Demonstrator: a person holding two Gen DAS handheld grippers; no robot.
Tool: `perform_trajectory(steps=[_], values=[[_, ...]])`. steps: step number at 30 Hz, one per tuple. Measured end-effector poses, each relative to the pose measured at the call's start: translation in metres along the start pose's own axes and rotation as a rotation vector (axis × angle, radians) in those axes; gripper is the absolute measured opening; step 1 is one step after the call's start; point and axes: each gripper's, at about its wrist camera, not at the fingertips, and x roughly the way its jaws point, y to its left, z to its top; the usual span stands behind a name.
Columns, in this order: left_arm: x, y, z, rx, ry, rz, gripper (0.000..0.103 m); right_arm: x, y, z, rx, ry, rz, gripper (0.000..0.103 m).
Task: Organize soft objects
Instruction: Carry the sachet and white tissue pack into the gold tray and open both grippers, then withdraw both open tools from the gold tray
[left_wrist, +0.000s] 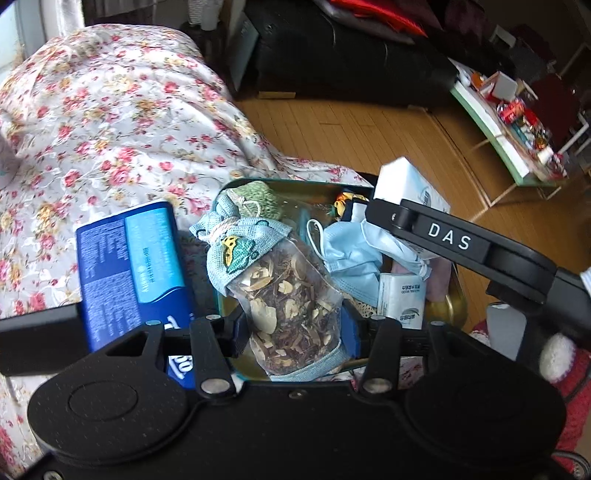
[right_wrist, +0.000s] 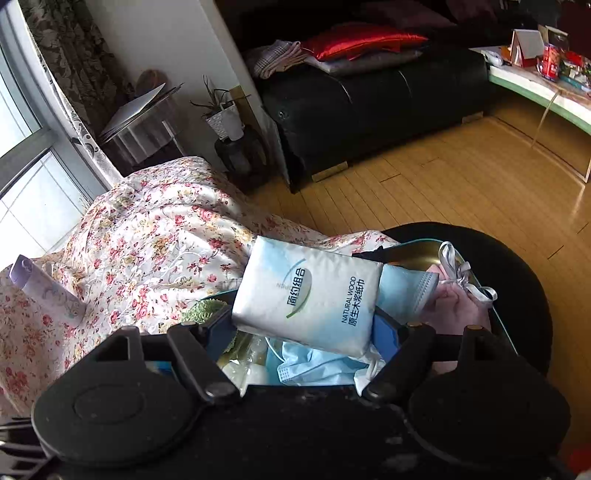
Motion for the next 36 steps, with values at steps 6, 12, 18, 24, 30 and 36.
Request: perform_trajectory(steps=[6, 12, 18, 24, 30, 36], values=[[-0.001, -0.002, -0.004, 0.023, -0.021, 0.044, 0.065, 0.0, -0.003, -0.001, -0.001, 0.0, 0.005, 0.076], [-0.009, 0.014, -0.011, -0.028, -0.026, 0.066, 0.067, -0.002, 0.005, -0.004, -0.05, -0.008, -0.001, 0.076], [-0.017, 0.023, -0.017, -0.05, -0.04, 0.091, 0.069, -0.005, 0.01, -0.006, -0.09, -0.025, -0.013, 0.082], [-0.02, 0.022, -0.02, -0.045, -0.053, 0.117, 0.07, -0.006, 0.012, -0.006, -0.099, -0.033, -0.029, 0.085], [-0.022, 0.019, -0.024, -0.046, -0.065, 0.15, 0.073, -0.004, 0.007, -0.005, -0.068, -0.016, -0.048, 0.094], [-0.025, 0.02, -0.026, -0.066, -0.072, 0.17, 0.073, -0.004, 0.004, -0.004, -0.045, 0.001, -0.092, 0.101]])
